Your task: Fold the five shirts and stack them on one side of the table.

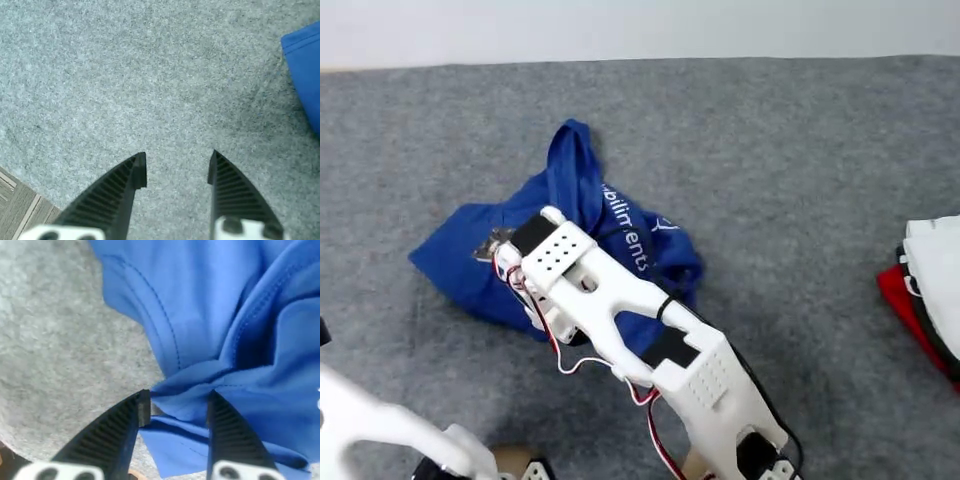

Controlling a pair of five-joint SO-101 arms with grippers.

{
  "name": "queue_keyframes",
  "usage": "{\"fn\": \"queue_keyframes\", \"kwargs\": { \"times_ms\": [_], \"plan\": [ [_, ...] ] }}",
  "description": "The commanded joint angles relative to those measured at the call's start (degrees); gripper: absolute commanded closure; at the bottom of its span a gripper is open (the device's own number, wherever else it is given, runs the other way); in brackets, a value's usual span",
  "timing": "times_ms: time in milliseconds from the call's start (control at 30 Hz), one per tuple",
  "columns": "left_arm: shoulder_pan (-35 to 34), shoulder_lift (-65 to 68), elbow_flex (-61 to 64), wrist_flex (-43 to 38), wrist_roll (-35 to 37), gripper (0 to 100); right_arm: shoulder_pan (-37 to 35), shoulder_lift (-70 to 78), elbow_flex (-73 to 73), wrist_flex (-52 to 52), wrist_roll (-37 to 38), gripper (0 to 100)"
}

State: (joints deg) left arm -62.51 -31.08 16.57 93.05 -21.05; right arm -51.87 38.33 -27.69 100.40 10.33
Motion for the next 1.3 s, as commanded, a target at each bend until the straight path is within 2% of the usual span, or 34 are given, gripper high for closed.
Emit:
{"fn": "queue_keyframes", "kwargs": {
  "times_ms": [0, 100, 267, 467, 733, 1000, 1267],
  "plan": [
    [-0.35, -1.41, -0.40, -1.23, -0.09, 79, -0.31, 0.31, -0.44, 2.15, -0.62, 80.1],
    [-0.35, -1.41, -0.40, -1.23, -0.09, 79, -0.22, 1.80, -0.44, 2.15, -0.26, 81.6],
    [-0.44, -1.23, -0.31, -1.23, -0.09, 79, -0.22, 2.24, -0.44, 2.15, -0.09, 98.7],
    [-0.26, -1.23, -0.31, -1.05, -0.09, 79, 3.38, -1.10, -0.53, 2.15, -0.09, 98.9],
    [-0.09, -1.49, -0.31, -0.79, -0.09, 79, 7.25, -14.20, -0.53, 2.07, 0.00, 98.8],
    [1.67, -1.58, 1.98, -0.70, -0.09, 79, 12.18, -21.93, -0.62, 1.54, 4.22, 98.8],
    [5.27, -2.90, 3.12, 1.32, 2.81, 79, 24.22, -17.36, -0.62, -11.82, 4.13, 98.8]
  ]
}}
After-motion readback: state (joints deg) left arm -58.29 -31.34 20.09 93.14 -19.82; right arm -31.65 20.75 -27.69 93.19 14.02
